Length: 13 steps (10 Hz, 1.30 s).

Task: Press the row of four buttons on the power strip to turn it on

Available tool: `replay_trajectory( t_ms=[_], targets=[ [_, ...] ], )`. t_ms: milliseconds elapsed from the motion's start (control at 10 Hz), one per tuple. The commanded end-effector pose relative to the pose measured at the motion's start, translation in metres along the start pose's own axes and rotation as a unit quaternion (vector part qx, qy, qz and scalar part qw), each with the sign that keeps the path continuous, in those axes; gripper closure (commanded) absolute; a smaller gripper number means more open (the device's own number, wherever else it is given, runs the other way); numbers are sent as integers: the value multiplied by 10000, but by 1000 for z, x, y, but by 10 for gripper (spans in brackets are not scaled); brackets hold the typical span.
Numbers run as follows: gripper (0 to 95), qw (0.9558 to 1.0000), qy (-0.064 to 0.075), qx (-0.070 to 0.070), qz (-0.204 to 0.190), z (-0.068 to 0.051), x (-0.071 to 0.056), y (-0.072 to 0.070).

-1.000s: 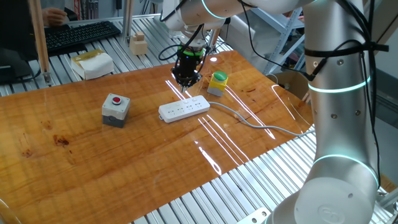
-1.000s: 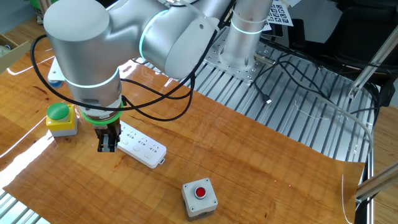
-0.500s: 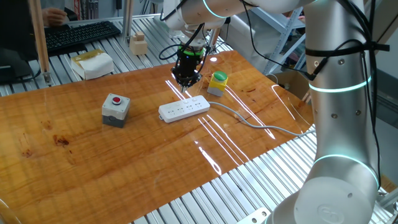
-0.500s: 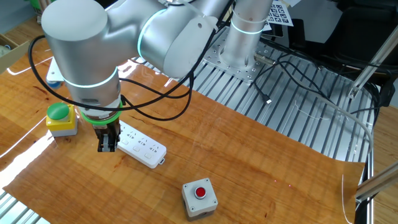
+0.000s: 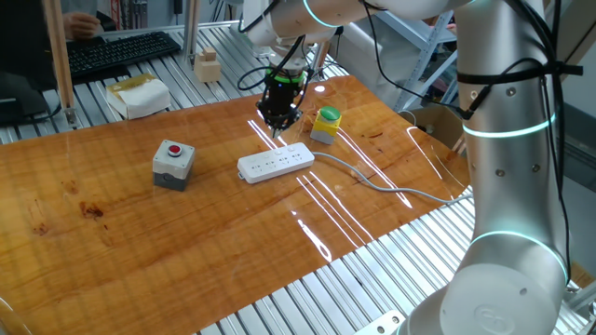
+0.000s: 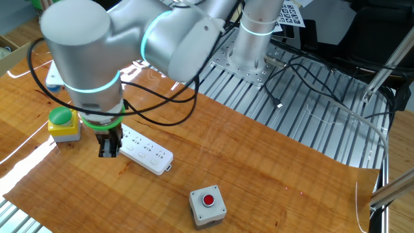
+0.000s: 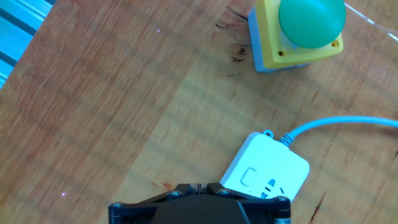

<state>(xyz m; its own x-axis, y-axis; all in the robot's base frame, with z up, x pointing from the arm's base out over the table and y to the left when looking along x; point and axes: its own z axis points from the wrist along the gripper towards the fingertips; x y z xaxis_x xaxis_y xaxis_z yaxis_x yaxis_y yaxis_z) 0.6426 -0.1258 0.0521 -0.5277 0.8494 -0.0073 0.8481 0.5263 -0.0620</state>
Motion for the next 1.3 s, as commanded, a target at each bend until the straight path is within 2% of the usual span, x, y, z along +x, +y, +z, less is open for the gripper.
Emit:
replay_trajectory(
  t_ms=[100, 200, 300, 400, 500, 600, 1000, 1300],
  targets=[
    [570, 9998, 21, 61, 208, -2, -16, -5],
    [570, 9996, 30, 95, 278, -4, -21, -9],
    [760, 9991, 48, 90, 412, -6, -27, -13],
    [760, 9988, 52, 101, 483, -6, -30, -16],
    [760, 9980, 110, 102, 619, -7, -39, -24],
    [760, 9977, 107, 100, 669, -8, -43, -30],
    [760, 9969, 95, 42, 784, -6, -53, -49],
    [760, 9946, 105, -3, 1033, -6, -52, -59]
  ],
)
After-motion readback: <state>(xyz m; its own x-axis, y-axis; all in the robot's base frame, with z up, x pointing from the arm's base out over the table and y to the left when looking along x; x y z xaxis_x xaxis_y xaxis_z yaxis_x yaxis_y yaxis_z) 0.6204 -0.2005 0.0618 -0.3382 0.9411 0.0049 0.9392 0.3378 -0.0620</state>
